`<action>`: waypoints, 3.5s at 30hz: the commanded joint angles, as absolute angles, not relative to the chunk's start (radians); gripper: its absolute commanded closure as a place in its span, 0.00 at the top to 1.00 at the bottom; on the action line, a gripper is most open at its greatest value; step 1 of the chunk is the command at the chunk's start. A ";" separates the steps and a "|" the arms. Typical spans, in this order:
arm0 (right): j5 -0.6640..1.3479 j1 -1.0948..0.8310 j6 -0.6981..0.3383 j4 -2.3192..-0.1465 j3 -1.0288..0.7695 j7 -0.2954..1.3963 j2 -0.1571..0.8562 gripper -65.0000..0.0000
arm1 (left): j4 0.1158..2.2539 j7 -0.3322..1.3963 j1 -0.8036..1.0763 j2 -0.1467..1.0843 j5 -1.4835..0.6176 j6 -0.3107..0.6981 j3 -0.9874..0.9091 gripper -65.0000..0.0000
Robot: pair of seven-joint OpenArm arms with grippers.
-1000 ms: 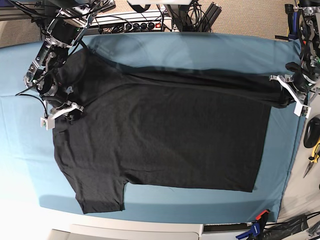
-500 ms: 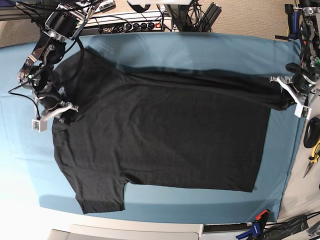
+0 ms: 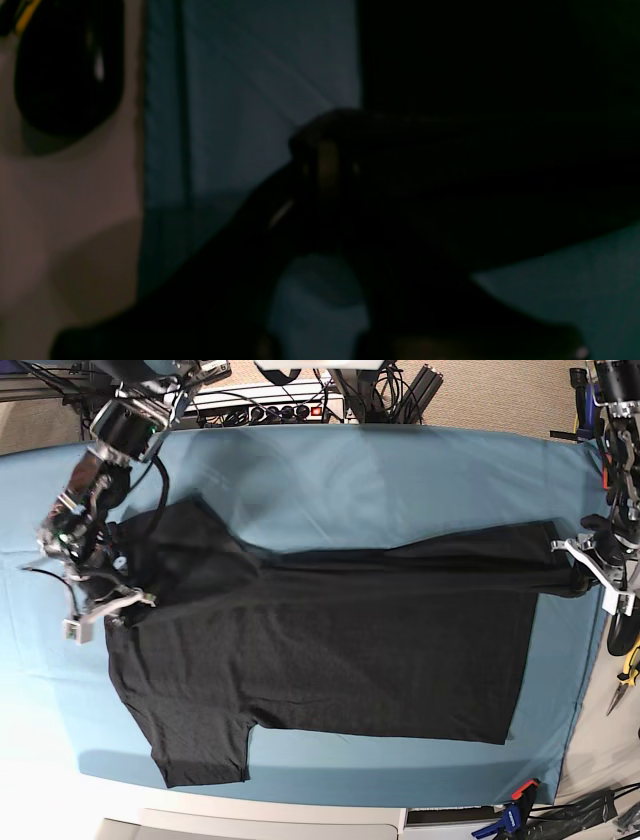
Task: Fold the T-shirt properly
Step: 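Slide left gripper along the fold to grasp the folded edge, then regrasp the shirt corners with both grippers at the fold line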
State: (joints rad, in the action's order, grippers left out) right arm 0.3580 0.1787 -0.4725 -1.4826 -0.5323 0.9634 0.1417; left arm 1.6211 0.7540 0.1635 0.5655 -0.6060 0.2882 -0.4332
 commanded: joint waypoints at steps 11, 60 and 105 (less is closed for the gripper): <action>0.319 0.342 -0.478 -1.294 -0.461 0.885 0.188 0.00 | 1.629 0.716 0.146 0.593 -0.649 0.289 -0.440 0.00; 0.102 0.343 -0.219 -1.294 -0.392 0.838 0.210 0.00 | 1.626 0.646 -0.095 0.700 -0.614 0.284 -0.105 0.00; 0.785 0.122 -0.436 -1.295 -0.868 1.199 0.263 0.45 | 1.362 0.815 -0.297 0.817 -0.712 0.290 -0.111 0.43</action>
State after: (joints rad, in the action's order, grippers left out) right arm 0.7872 0.1032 -0.4313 -1.2793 -0.8692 1.1942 0.2371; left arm 1.3491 0.8318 -0.2752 0.7925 -0.7033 0.2886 -0.1009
